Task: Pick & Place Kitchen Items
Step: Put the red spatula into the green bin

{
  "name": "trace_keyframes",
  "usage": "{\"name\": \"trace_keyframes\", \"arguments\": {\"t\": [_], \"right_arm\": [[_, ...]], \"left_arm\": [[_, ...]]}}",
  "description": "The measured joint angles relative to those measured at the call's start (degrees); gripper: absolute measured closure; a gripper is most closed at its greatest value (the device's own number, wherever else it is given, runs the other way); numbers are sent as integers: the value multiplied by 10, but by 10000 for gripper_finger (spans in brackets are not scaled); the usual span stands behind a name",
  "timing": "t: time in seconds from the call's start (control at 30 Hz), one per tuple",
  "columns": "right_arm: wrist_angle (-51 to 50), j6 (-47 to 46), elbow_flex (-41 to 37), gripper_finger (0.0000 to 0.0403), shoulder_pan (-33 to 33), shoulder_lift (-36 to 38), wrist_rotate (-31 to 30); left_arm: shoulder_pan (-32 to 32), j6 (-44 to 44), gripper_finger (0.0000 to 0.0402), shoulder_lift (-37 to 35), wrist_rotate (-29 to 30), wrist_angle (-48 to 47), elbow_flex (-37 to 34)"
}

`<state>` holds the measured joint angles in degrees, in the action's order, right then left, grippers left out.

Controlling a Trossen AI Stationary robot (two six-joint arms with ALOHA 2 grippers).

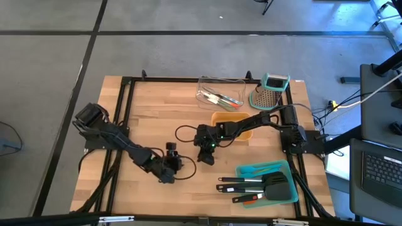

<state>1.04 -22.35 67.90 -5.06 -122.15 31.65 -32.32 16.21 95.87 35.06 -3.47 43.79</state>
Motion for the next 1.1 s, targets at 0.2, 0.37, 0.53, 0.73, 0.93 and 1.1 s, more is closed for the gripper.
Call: {"name": "trace_keyframes", "arguments": {"t": [0.2, 0.37, 0.53, 0.73, 0.93, 1.1], "right_arm": [[1, -12, 1, 324, 1, 0, 9], [-8, -15, 10, 324, 1, -1, 16], [-16, -17, 22, 324, 1, -3, 30], [-30, 24, 32, 319, 1, -2, 21], [-50, 89, 53, 283, -6, 4, -28], [-87, 149, 101, 248, -34, 4, -66]], "left_arm": [[15, 12, 236, 28, -14, -26, 2], [23, 12, 239, 60, 32, -30, 2], [40, 30, 299, 82, 35, -29, 4], [51, 85, 368, 75, -31, -38, 4], [51, 153, 368, 35, -108, -64, 18], [47, 191, 387, 14, -160, -113, 45]]}}
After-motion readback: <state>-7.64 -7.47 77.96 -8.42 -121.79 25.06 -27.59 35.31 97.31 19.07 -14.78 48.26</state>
